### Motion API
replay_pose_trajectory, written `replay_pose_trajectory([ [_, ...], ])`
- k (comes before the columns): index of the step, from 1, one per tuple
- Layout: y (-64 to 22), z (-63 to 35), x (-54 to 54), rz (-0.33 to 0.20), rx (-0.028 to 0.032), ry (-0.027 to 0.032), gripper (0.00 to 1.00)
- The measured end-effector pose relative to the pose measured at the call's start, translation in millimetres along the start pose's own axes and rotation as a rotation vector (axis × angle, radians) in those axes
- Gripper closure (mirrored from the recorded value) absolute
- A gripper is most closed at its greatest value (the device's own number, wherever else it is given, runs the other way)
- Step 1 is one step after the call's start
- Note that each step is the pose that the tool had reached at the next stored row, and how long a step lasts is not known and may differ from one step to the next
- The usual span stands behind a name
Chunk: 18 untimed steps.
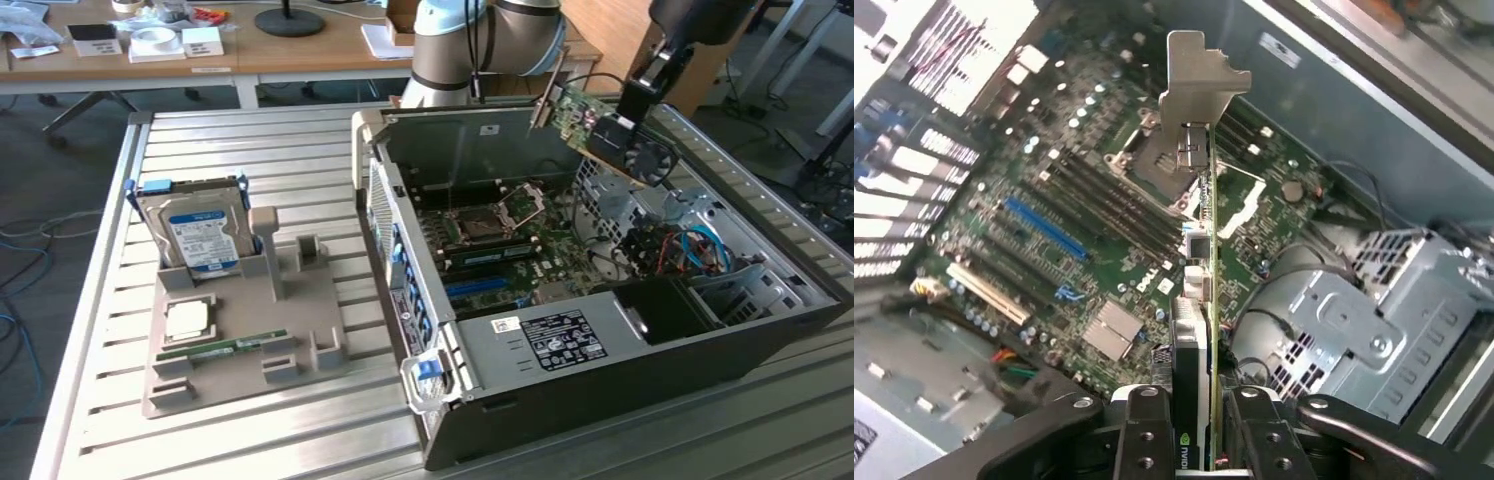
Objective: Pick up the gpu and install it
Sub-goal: 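Insert the gpu into the slot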
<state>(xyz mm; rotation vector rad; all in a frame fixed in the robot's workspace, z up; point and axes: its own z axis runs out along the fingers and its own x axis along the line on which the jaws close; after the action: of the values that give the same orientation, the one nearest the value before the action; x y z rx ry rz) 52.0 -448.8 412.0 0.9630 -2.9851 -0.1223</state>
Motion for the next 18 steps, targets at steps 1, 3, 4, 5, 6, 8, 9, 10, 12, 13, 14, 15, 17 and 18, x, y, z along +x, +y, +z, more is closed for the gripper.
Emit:
replay_pose_trajectory([
  [1, 0.0, 0.2, 0.0, -0.018, -0.0004, 0.0013, 0.73],
  [3, 0.0, 0.4, 0.0, -0.054, -0.0012, 0.0039, 0.73],
  [4, -0.1, 0.6, 0.0, -0.072, -0.0016, 0.0053, 0.73],
  [5, -0.1, 0.8, 0.0, -0.090, -0.0020, 0.0066, 0.73],
  [6, -0.1, 0.9, 0.0, -0.107, -0.0024, 0.0080, 0.73],
  [8, -0.1, 1.2, 0.0, -0.145, -0.0032, 0.0108, 0.73],
  [9, -0.1, 1.3, 0.0, -0.163, -0.0036, 0.0122, 0.73],
  [10, -0.1, 1.5, 0.0, -0.181, -0.0040, 0.0135, 0.73],
  [12, -0.2, 1.8, 0.1, -0.216, -0.0047, 0.0161, 0.73],
  [13, -0.1, 1.9, 0.1, -0.234, -0.0051, 0.0176, 0.73],
  [14, -0.2, 2.1, 0.1, -0.252, -0.0054, 0.0189, 0.73],
  [15, -0.2, 2.2, 0.1, -0.270, -0.0059, 0.0202, 0.73],
  [17, -0.2, 2.5, 0.1, -0.305, -0.0066, 0.0229, 0.73],
  [18, -0.2, 2.7, 0.1, -0.322, -0.0070, 0.0242, 0.73],
])
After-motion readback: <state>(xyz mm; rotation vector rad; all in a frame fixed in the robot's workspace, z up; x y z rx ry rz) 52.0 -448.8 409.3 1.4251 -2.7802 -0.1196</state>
